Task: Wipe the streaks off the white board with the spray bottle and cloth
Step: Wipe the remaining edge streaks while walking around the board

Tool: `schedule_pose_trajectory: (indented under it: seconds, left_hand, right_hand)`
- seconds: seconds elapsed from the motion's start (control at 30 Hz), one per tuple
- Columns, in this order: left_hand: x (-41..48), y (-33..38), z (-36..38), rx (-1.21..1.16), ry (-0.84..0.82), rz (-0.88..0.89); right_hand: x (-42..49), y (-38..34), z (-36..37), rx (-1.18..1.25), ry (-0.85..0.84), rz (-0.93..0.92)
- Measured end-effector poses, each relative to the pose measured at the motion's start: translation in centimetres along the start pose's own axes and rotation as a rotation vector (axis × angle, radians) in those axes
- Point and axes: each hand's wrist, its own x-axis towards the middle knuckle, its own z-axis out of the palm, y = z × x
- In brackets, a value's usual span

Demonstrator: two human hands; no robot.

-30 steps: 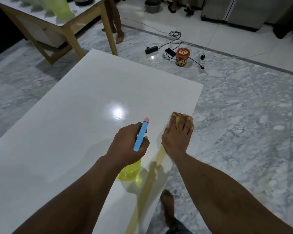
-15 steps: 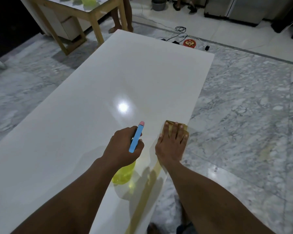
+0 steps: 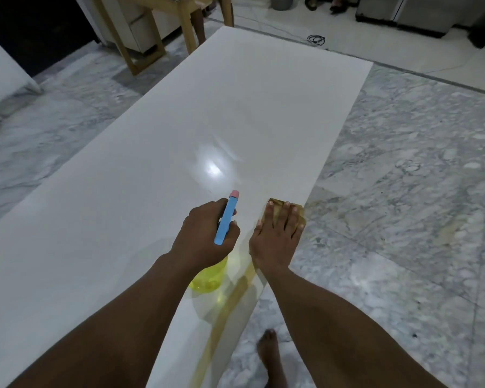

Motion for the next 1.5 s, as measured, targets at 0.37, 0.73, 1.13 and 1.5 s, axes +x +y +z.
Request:
schedule_pose_trajectory:
  seconds: [0.37, 0.73, 1.13, 1.5]
  left_hand:
    - [-13.9, -3.0, -3.4, 0.014, 0.028, -0.065]
    - [-25.0, -7.9, -7.7, -0.012, -0.021, 0.105]
    - [-38.0, -15.1, -11.4, -0.044, -0.122, 0.132]
    - [-41.0, -14.1, -11.1, -0.043, -0.164, 0.122]
  right_hand:
    - [-14.1, -2.3, 2.3, -0.002, -0.040, -0.024]
    - [-30.7, -5.0, 5.9, 0.044, 0.081, -0.049]
    - [-48.9, -7.4, 10.2, 0.089, 0.161, -0.089]
    - [-59.6, -4.9, 9.6, 0.308, 0.073, -0.255]
